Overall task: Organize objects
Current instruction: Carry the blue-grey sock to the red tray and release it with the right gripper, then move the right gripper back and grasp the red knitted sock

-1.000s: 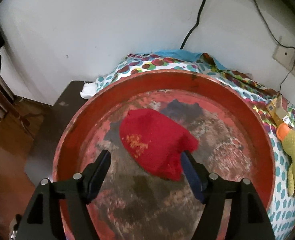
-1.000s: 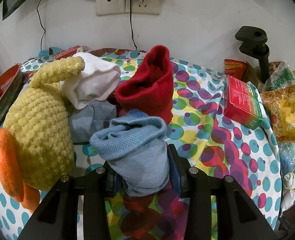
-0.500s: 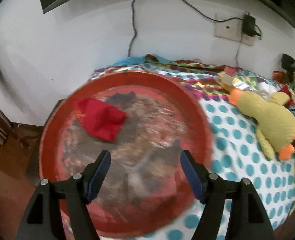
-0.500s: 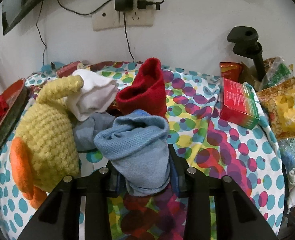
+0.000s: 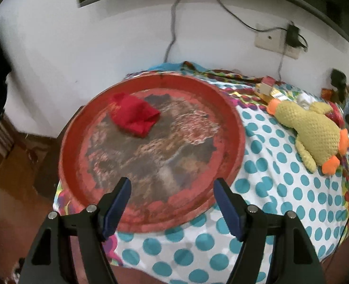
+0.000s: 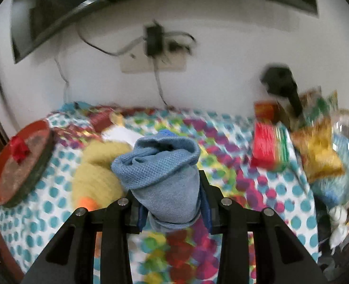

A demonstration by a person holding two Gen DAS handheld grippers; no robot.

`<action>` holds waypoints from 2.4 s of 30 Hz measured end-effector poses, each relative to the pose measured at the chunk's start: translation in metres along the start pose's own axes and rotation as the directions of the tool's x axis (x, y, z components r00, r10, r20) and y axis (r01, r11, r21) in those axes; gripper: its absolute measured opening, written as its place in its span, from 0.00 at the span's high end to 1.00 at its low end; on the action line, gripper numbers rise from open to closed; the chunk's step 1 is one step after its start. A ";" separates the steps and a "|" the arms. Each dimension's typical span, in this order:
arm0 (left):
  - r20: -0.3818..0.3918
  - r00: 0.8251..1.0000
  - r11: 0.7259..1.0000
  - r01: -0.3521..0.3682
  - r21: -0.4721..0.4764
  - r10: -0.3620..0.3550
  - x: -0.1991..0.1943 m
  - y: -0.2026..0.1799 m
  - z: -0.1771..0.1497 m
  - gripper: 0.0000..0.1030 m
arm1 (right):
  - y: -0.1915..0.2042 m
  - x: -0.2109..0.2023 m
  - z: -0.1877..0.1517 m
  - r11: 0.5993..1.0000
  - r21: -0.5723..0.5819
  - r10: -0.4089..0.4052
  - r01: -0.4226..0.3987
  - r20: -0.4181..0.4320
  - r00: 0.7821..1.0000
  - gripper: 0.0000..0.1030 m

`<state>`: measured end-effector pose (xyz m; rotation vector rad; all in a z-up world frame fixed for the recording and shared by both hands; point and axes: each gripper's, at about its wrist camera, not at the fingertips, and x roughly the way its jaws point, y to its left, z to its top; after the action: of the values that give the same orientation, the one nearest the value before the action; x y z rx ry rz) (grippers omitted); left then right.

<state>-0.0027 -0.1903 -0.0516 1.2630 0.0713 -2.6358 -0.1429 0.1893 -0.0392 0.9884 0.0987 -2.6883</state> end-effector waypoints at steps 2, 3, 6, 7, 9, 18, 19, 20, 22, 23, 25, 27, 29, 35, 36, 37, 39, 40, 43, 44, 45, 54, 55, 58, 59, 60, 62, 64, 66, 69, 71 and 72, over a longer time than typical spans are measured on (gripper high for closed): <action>-0.011 1.000 1.000 0.006 -0.019 -0.006 0.000 0.006 -0.005 0.28 | 0.027 -0.004 0.012 0.998 -0.032 0.048 -0.048 0.006 0.999 0.66; -0.023 1.000 1.000 -0.007 -0.027 0.006 0.001 0.009 -0.007 0.28 | 0.044 -0.004 0.019 0.995 -0.049 0.083 -0.083 0.008 0.996 0.66; -0.034 0.998 0.999 -0.045 -0.016 0.045 0.001 0.014 -0.013 0.28 | 0.096 0.005 0.035 0.977 -0.108 0.180 -0.182 -0.027 0.983 0.66; -0.039 0.998 0.998 -0.057 -0.013 0.057 0.002 0.016 -0.015 0.28 | 0.119 0.012 0.040 0.965 -0.132 0.222 -0.227 -0.050 0.974 0.65; -0.043 0.997 0.998 -0.063 -0.013 0.062 0.002 0.019 -0.016 0.28 | 0.155 0.025 0.045 0.947 -0.166 0.263 -0.276 -0.095 0.960 0.65; -0.082 0.995 0.997 -0.055 -0.047 0.051 0.009 0.041 -0.022 0.28 | 0.313 0.101 0.069 0.857 -0.346 0.308 -0.381 -0.248 0.918 0.65; -0.085 0.995 0.997 -0.048 -0.053 0.044 0.011 0.043 -0.022 0.28 | 0.325 0.107 0.070 0.853 -0.357 0.300 -0.381 -0.262 0.917 0.65; -0.086 0.995 0.997 -0.049 -0.056 0.044 0.012 0.045 -0.023 0.28 | 0.338 0.117 0.073 0.850 -0.367 0.288 -0.378 -0.278 0.916 0.65; -0.096 0.994 0.997 -0.049 -0.055 0.043 0.016 0.047 -0.024 0.28 | 0.352 0.128 0.077 0.847 -0.369 0.287 -0.384 -0.291 0.913 0.65; -0.099 0.994 0.998 -0.043 -0.052 0.038 0.017 0.048 -0.025 0.28 | 0.359 0.134 0.080 0.848 -0.374 0.278 -0.377 -0.293 0.915 0.65; -0.110 0.993 0.998 -0.040 -0.057 0.034 0.021 0.050 -0.025 0.28 | 0.373 0.146 0.086 0.848 -0.386 0.261 -0.363 -0.292 0.920 0.65; -0.115 0.993 0.998 -0.022 -0.066 0.015 0.024 0.053 -0.025 0.28 | 0.384 0.159 0.091 0.849 -0.403 0.234 -0.343 -0.296 0.926 0.65; -0.120 0.993 0.997 -0.009 -0.077 -0.001 0.025 0.055 -0.023 0.28 | 0.394 0.170 0.093 0.845 -0.420 0.210 -0.330 -0.308 0.928 0.65; -0.107 0.993 0.996 0.035 -0.086 -0.044 0.023 0.054 -0.018 0.28 | 0.405 0.187 0.086 0.847 -0.429 0.179 -0.313 -0.324 0.929 0.62; -0.110 0.993 0.996 0.031 -0.086 -0.040 0.023 0.053 -0.017 0.28 | 0.404 0.189 0.085 0.849 -0.429 0.172 -0.308 -0.327 0.929 0.60; -0.113 0.993 0.996 0.035 -0.081 -0.044 0.023 0.052 -0.017 0.28 | 0.404 0.190 0.084 0.850 -0.430 0.166 -0.304 -0.328 0.930 0.53; -0.115 0.992 0.996 0.033 -0.084 -0.043 0.023 0.050 -0.015 0.28 | 0.401 0.191 0.082 0.858 -0.429 0.149 -0.284 -0.320 0.935 0.30; -0.114 0.992 0.996 0.039 -0.085 -0.048 0.022 0.049 -0.014 0.28 | 0.398 0.189 0.083 0.861 -0.425 0.150 -0.278 -0.310 0.939 0.25; -0.105 0.993 0.996 0.042 -0.079 -0.050 0.018 0.045 -0.012 0.28 | 0.391 0.174 0.088 0.863 -0.421 0.170 -0.279 -0.278 0.945 0.25; -0.102 0.993 0.996 0.044 -0.075 -0.052 0.017 0.043 -0.011 0.28 | 0.388 0.166 0.090 0.862 -0.424 0.175 -0.278 -0.266 0.948 0.25; -0.101 0.993 0.997 0.048 -0.068 -0.055 0.016 0.041 -0.011 0.28 | 0.385 0.159 0.092 0.860 -0.423 0.187 -0.285 -0.257 0.948 0.25; -0.088 0.994 0.998 0.058 -0.001 -0.058 0.006 0.012 -0.011 0.28 | 0.318 0.074 0.079 0.861 -0.398 0.264 -0.316 -0.180 0.948 0.24; -0.092 0.994 0.998 0.062 0.016 -0.060 0.005 0.005 -0.011 0.28 | 0.306 0.065 0.074 0.863 -0.393 0.269 -0.318 -0.175 0.947 0.24; -0.077 0.995 0.997 0.060 0.055 -0.056 0.002 -0.010 -0.011 0.28 | 0.263 0.040 0.057 0.877 -0.373 0.260 -0.302 -0.159 0.952 0.24; -0.073 0.996 0.996 0.055 0.075 -0.050 0.001 -0.016 -0.012 0.28 | 0.246 0.032 0.052 0.885 -0.365 0.251 -0.290 -0.151 0.956 0.24; -0.063 0.997 0.994 0.047 0.096 -0.041 0.000 -0.023 -0.012 0.28 | 0.230 0.025 0.046 0.894 -0.359 0.232 -0.268 -0.141 0.963 0.24; -0.051 0.998 0.990 0.052 0.134 -0.046 -0.002 -0.034 -0.014 0.28 | 0.197 0.012 0.035 0.910 -0.344 0.199 -0.231 -0.124 0.972 0.24; -0.048 0.998 0.984 0.039 0.172 -0.031 -0.002 -0.047 -0.014 0.28 | 0.160 0.002 0.026 0.930 -0.321 0.151 -0.179 -0.109 0.982 0.24; -0.042 0.998 0.978 0.044 0.204 -0.037 -0.003 -0.058 -0.014 0.28 | 0.124 -0.006 0.023 0.953 -0.268 0.122 -0.144 -0.099 0.988 0.24; -0.044 0.998 0.974 0.056 0.221 -0.048 -0.001 -0.071 -0.010 0.28 | 0.070 -0.011 0.015 0.983 -0.172 0.055 -0.071 -0.097 0.994 0.23; -0.055 0.997 0.974 0.066 0.218 -0.055 0.001 -0.078 -0.008 0.28 | 0.039 -0.006 0.010 0.994 -0.101 0.026 -0.037 -0.110 0.994 0.23; -0.062 0.996 0.973 0.073 0.218 -0.061 0.003 -0.081 -0.007 0.28 | 0.025 -0.001 0.007 0.997 -0.073 0.003 -0.013 -0.128 0.992 0.23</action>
<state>-0.0164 -0.1113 -0.0626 1.4257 -0.1777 -2.7271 -0.1399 0.1647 -0.0324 1.1346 0.2168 -2.5924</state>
